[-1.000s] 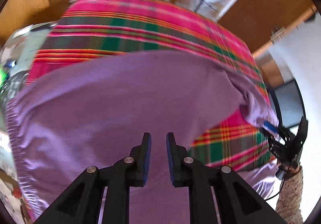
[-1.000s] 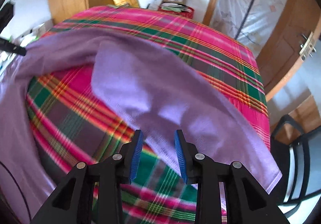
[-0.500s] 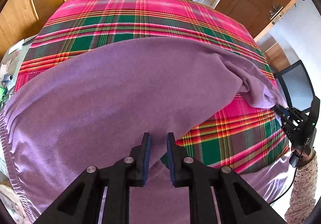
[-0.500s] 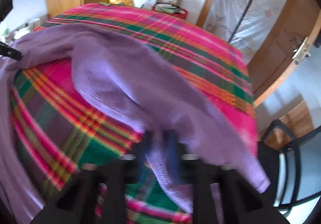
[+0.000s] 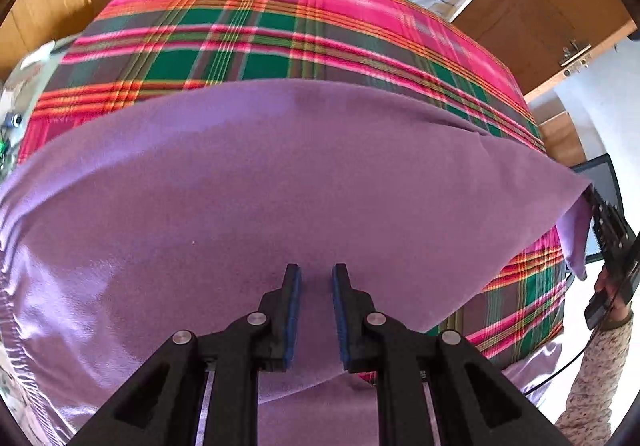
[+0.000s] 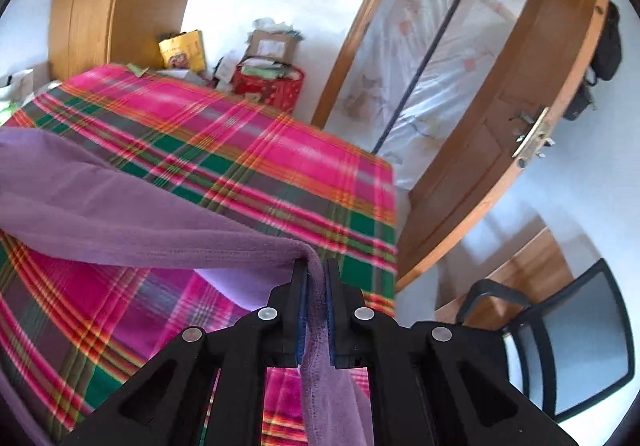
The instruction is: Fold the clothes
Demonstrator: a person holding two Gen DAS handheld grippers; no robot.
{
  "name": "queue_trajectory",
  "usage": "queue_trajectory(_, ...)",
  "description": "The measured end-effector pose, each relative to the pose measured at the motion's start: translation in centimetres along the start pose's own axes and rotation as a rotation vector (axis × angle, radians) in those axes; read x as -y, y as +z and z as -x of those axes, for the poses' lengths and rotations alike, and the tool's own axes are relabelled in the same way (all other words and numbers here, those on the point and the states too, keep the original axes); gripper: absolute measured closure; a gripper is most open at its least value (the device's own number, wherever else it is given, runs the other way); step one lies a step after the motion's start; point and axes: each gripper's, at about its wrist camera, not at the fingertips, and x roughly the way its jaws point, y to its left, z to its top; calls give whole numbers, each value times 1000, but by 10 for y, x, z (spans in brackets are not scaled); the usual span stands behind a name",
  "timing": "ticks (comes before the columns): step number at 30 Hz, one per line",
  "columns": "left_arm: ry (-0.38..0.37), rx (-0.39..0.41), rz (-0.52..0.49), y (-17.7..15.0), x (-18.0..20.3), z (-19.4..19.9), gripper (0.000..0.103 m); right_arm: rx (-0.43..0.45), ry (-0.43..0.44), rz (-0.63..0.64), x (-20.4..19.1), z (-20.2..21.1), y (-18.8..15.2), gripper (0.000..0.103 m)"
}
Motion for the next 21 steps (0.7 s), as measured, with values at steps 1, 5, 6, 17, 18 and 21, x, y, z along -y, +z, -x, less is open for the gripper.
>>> queue_trajectory(1,5,-9,2,0,-2,-2,87,-11,-9,20,-5,-1,-4,95)
queue_trajectory(5,3,-15,6,3,-5,-1,87,-86,1,87,-13,-13,-28,95)
queue_trajectory(6,5,-15,7,5,-6,-1,87,-99,0,104,-16,-16,-33,95)
queue_trajectory(17,-12,19,32,29,-18,-2,87,-119,-67,86,-27,-31,-32,95)
queue_trajectory(18,-14,22,31,30,-20,-1,87,-139,-53,98,-29,-30,-35,95)
queue_trajectory(21,-35,29,60,38,-27,-4,87,-175,-26,123,-32,-27,-40,92)
